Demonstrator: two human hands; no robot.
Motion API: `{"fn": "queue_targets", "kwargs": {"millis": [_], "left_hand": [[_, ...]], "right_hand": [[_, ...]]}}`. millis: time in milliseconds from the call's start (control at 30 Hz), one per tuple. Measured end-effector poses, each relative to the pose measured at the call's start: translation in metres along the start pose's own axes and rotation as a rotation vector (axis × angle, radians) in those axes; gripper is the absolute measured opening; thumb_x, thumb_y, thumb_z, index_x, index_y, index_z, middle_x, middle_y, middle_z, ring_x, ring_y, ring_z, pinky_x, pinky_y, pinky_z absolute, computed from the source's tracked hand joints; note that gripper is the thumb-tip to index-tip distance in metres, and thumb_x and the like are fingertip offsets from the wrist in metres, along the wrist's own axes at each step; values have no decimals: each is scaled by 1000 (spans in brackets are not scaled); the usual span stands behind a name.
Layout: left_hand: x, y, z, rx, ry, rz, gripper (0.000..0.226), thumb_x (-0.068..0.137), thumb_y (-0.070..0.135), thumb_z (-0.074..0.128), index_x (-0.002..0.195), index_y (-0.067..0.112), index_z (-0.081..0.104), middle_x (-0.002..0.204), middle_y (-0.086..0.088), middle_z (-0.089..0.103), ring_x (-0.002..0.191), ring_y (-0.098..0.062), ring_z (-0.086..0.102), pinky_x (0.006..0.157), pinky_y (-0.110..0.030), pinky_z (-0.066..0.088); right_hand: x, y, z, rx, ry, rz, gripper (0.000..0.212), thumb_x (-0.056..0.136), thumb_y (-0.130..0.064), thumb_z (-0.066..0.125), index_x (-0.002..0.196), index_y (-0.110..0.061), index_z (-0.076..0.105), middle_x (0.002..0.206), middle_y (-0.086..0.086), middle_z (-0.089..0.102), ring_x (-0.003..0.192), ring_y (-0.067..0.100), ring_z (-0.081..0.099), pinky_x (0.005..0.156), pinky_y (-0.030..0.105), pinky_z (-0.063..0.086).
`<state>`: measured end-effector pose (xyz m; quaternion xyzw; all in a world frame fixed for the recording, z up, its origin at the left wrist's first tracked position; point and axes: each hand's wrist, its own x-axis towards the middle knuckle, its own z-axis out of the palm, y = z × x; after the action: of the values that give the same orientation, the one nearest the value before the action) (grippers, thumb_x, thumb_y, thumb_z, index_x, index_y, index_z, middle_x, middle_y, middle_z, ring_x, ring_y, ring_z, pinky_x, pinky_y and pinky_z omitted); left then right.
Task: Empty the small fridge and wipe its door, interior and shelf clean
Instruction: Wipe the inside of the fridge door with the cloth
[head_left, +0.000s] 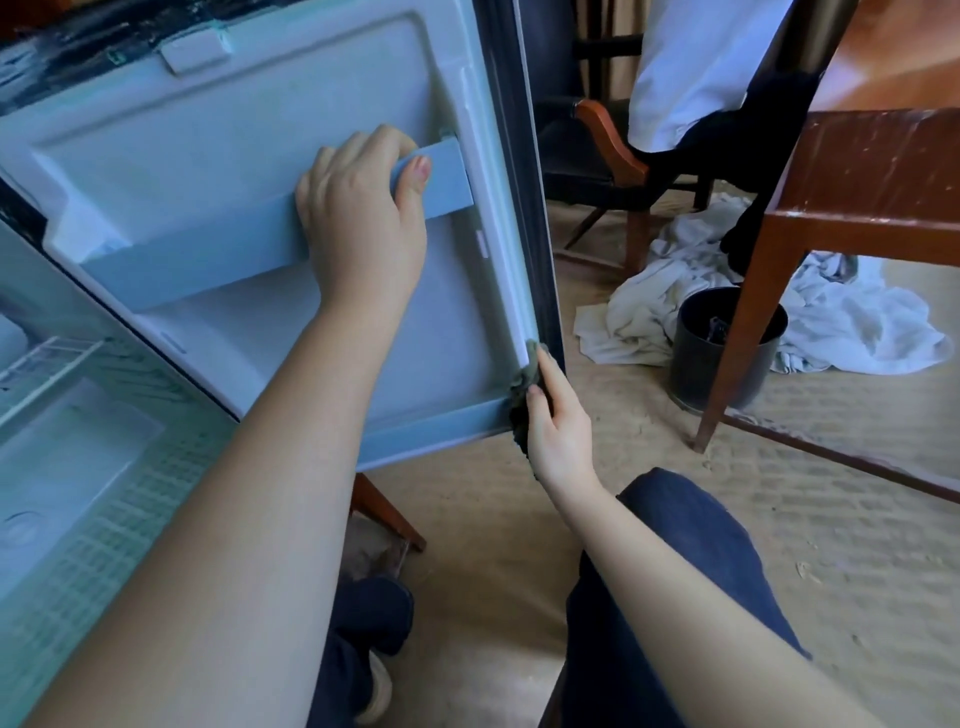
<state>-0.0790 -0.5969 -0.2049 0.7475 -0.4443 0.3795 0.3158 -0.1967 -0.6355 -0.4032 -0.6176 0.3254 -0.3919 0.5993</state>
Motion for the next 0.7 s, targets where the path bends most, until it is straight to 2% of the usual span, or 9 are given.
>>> {"fn": "queue_targets", "kwargs": {"millis": [133, 233, 300, 367, 467, 533, 600, 667, 700], "left_hand": [[-1, -2, 1, 32, 17, 9, 27, 95, 28, 45, 94, 7, 60, 97, -13, 63, 94, -33, 53, 79, -37, 28], [3, 0, 7, 72, 2, -14, 28, 96, 30, 43, 99, 8, 60, 103, -11, 63, 101, -31, 52, 84, -35, 28], [6, -1, 11, 83, -2, -23, 28, 96, 30, 42, 100, 8, 60, 104, -10, 63, 103, -31, 51, 85, -35, 28], [7, -1, 12, 93, 0, -26, 29, 96, 30, 42, 100, 7, 60, 104, -11, 63, 102, -31, 52, 85, -36, 29], [8, 0, 13, 117, -12, -26, 28, 95, 29, 42, 99, 7, 59, 103, -13, 63, 101, -32, 52, 84, -37, 29], [8, 0, 13, 121, -20, -26, 29, 95, 29, 42, 99, 7, 59, 104, -13, 63, 101, -32, 52, 84, -37, 29], [8, 0, 13, 114, -25, -19, 29, 95, 29, 41, 98, 7, 59, 103, -13, 63, 99, -33, 52, 83, -38, 29], [7, -1, 12, 109, -31, -14, 29, 95, 30, 41, 96, 7, 60, 100, -13, 63, 97, -34, 53, 81, -39, 30], [6, -1, 11, 108, -33, -12, 30, 94, 31, 41, 95, 8, 60, 98, -13, 64, 95, -34, 54, 80, -39, 29]], "right_hand": [[-1, 41, 0, 44, -18, 74, 46, 91, -35, 40, 127, -63, 44, 136, -20, 52, 108, 24, 54, 103, 57, 39], [5, 49, -7, 66, -30, 153, 47, 97, -24, 44, 130, -58, 46, 109, -5, 61, 86, 18, 57, 85, 43, 52], [14, 53, -13, 62, -52, 179, 47, 98, -16, 46, 134, -47, 49, 98, -6, 65, 74, 14, 58, 73, 29, 51], [23, 55, -18, 30, -87, 201, 45, 97, -13, 48, 136, -37, 51, 104, -7, 69, 86, 10, 64, 82, 22, 49], [29, 58, -19, 25, -114, 237, 44, 97, -14, 49, 137, -33, 51, 121, 1, 67, 108, 17, 61, 100, 34, 47], [29, 59, -17, 5, -112, 238, 43, 98, -14, 47, 138, -31, 50, 120, 1, 67, 110, 19, 61, 99, 33, 47], [24, 57, -16, -58, -85, 200, 42, 98, -14, 46, 139, -27, 50, 111, -1, 70, 101, 15, 64, 88, 26, 49], [16, 48, -15, -114, -31, 110, 42, 98, -12, 47, 138, -24, 51, 99, -2, 71, 87, 13, 66, 77, 24, 52], [14, 39, -15, -131, 0, 32, 42, 98, -9, 48, 137, -23, 53, 102, -1, 71, 90, 13, 67, 79, 26, 53]]}}
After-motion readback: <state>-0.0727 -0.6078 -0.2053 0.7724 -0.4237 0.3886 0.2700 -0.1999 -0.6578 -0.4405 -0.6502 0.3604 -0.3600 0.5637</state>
